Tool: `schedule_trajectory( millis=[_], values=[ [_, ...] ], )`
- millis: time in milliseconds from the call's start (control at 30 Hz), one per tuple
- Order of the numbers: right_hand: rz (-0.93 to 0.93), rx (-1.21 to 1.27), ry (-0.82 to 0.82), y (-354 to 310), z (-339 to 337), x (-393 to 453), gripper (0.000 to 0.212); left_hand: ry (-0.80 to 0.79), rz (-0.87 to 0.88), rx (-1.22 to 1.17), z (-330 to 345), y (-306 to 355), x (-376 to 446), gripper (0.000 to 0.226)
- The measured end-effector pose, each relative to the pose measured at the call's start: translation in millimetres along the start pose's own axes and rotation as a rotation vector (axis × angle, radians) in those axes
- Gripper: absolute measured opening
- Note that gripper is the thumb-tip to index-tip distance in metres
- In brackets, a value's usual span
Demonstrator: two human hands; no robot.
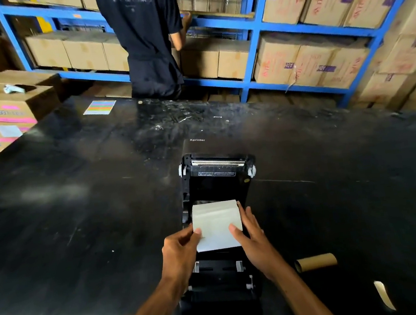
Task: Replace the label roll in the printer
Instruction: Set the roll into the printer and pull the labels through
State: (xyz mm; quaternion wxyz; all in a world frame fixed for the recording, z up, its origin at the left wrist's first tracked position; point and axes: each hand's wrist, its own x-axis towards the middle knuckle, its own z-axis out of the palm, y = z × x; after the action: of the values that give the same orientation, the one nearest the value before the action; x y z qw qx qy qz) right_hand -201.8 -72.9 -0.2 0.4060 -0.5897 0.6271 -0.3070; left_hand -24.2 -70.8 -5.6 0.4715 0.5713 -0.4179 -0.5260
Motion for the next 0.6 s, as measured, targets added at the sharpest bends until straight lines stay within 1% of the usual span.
schedule_trajectory(
  millis=[200, 300, 600],
  values=[
    [0.013, -0.049, -0.03, 12.4, 8.5, 0.0, 0.057, 0.067, 0.079, 0.153, 0.8, 8.6, -0.5, 0.024],
    [0.032, -0.066, -0.04, 15.6, 7.2, 1.6, 0.059, 0.091, 0.089, 0.203, 2.3, 8.6, 0.7, 0.024],
    [0.057, -0.12, -0.061, 21.3, 7.7, 0.5, 0.057, 0.183, 0.109, 0.243, 9.1, 1.2, -1.8, 0.023]
  ],
)
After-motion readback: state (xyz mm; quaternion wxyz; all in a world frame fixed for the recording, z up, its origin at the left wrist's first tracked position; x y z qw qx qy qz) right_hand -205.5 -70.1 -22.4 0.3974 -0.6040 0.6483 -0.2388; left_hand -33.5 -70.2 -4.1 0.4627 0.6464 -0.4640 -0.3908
